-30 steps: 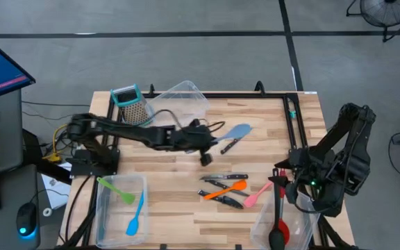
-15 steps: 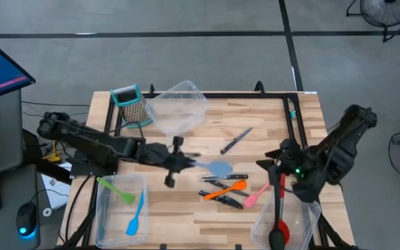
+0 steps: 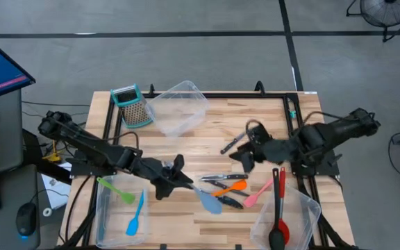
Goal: Pick & Place Kitchen Items
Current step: Put the gray serving spoon into the bottom right transparent bin
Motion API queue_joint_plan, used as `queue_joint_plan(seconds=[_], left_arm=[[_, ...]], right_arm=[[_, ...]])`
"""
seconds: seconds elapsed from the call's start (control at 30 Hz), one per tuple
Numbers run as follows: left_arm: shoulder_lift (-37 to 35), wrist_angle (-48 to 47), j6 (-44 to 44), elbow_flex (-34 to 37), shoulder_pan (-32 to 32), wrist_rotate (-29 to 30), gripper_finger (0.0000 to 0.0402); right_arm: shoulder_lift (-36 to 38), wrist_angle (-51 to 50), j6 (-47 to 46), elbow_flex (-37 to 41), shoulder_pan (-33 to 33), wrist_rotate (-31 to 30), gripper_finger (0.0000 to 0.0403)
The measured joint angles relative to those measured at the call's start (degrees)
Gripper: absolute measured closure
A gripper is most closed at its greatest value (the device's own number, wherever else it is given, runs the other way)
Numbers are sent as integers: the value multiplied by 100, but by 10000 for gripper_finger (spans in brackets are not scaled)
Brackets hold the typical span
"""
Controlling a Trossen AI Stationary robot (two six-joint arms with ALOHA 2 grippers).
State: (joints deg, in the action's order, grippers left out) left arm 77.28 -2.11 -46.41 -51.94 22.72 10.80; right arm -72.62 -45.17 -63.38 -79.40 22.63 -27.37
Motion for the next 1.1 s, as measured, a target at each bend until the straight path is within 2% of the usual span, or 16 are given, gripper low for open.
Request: queue_joint_plan(seconds=[0.2,0.33,0.53,0.73,1.1], left_arm=[[0,273,-720,0,168,-250,379],[0,724,-736,-2,179,-583,379],[0,1086,-882,-2,179,-951,379],[0,1070,-952,-2,175,-1001,379],[0,1068,-1333,-2,99,-1009,378]], right_arm=[[-359,662,531,0,-781,762,132],[-769,1474,967,-5,-1158,1480,132],[-1540,2618,1146,-4,-1652,2837,132],[-2181,3541,1094,-4,-1944,4122,132],[-2609,4027,1002,-4,-2061,4704,132]])
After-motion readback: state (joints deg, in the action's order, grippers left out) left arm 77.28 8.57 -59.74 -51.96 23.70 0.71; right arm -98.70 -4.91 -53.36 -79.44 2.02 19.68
